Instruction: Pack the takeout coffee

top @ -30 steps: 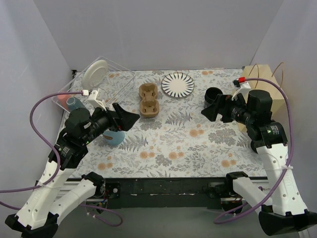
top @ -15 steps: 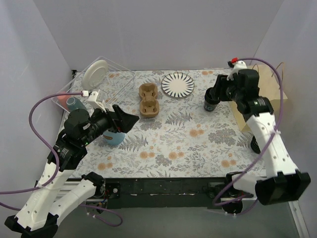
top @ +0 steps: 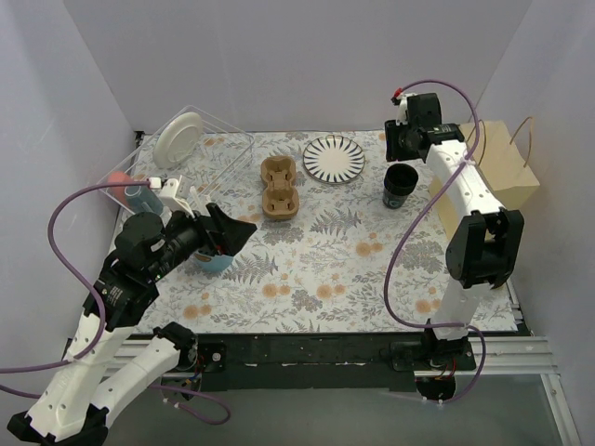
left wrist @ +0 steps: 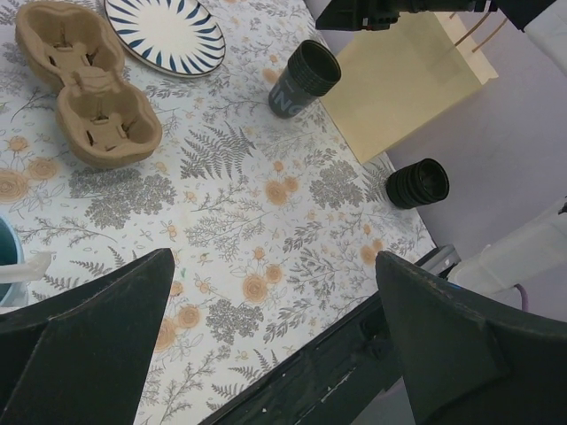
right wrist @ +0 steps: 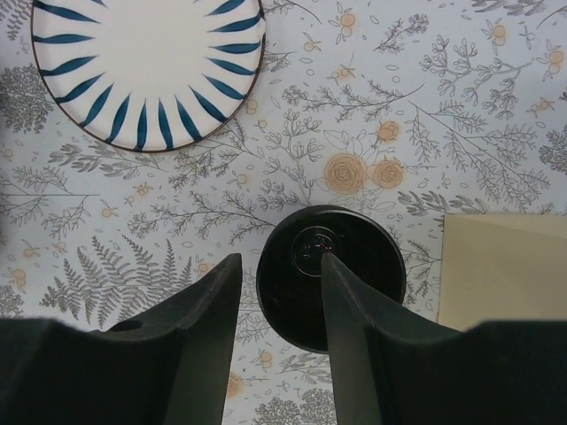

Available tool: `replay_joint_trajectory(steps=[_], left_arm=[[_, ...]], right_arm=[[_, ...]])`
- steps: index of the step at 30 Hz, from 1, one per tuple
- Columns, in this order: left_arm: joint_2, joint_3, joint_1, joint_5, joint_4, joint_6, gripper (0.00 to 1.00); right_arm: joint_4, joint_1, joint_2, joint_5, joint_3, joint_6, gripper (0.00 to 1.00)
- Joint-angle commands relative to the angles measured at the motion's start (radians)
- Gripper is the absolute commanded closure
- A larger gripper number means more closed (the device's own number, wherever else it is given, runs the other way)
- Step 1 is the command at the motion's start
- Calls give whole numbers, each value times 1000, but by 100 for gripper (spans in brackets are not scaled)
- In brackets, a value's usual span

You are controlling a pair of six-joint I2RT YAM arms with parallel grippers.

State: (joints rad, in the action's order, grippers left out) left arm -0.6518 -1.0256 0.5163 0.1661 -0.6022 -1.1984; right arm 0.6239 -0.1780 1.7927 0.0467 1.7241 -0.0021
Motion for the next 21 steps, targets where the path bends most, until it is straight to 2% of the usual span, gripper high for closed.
replay_joint_trajectory(steps=[1, 12, 21], left_arm=[[14, 4, 1, -36, -30, 28, 2], [-19, 4, 1, -50, -22, 54, 2], [-19, 4, 1, -85, -21, 66, 2]], right_arm=[[57, 2, 56, -28, 80, -26, 52], [51, 2, 93, -31, 39, -13, 60], [43, 2, 102, -34, 25, -6, 60]])
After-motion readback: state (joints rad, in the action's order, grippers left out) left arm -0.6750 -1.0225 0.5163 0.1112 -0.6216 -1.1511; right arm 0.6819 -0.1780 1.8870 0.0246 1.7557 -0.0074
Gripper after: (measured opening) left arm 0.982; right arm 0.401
